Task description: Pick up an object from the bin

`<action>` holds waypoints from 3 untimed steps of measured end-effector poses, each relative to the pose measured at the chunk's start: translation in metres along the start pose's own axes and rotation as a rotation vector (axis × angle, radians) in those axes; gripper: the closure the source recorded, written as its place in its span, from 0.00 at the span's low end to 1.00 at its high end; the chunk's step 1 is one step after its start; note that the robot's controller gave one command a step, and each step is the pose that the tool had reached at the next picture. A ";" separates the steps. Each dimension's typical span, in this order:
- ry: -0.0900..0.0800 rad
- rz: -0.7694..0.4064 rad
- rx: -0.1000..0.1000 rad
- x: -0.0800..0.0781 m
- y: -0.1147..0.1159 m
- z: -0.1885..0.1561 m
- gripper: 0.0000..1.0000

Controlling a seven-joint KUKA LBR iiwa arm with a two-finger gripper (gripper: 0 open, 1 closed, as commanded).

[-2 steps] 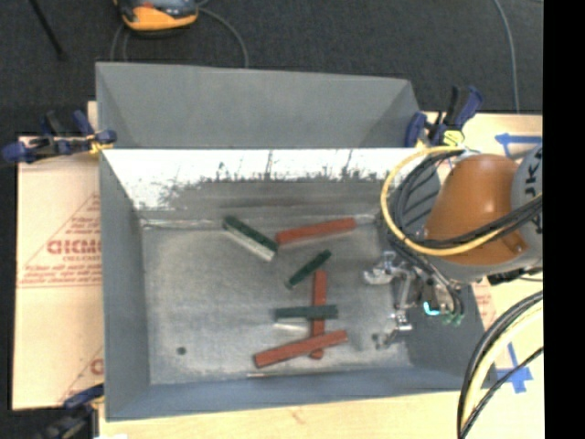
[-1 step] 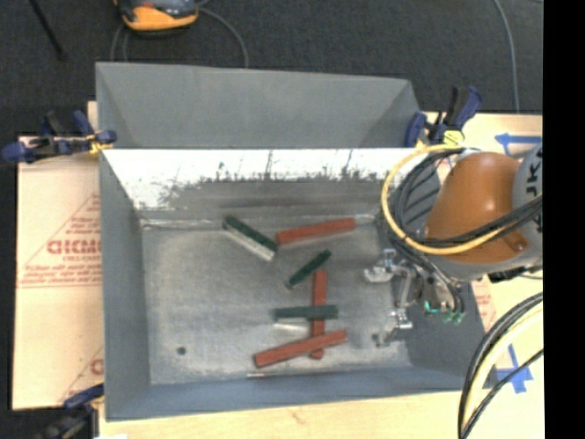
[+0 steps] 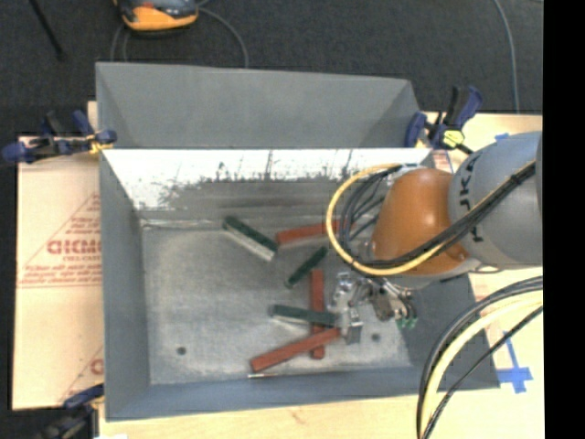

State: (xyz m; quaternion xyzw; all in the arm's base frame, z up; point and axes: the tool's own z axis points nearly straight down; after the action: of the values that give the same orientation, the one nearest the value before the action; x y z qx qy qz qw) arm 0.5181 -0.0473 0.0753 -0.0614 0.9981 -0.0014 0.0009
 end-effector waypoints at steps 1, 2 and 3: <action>0.000 -0.001 0.000 0.000 0.000 0.000 1.00; -0.005 -0.068 -0.001 -0.002 0.012 -0.153 1.00; -0.002 -0.069 -0.002 -0.002 0.012 -0.152 0.00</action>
Offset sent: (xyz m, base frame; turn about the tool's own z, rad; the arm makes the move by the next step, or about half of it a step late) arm -0.0014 0.0140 0.1513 -0.0715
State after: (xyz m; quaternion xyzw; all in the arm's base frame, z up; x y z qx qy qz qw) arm 0.5178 -0.0344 0.2272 -0.0959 0.9954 -0.0006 0.0019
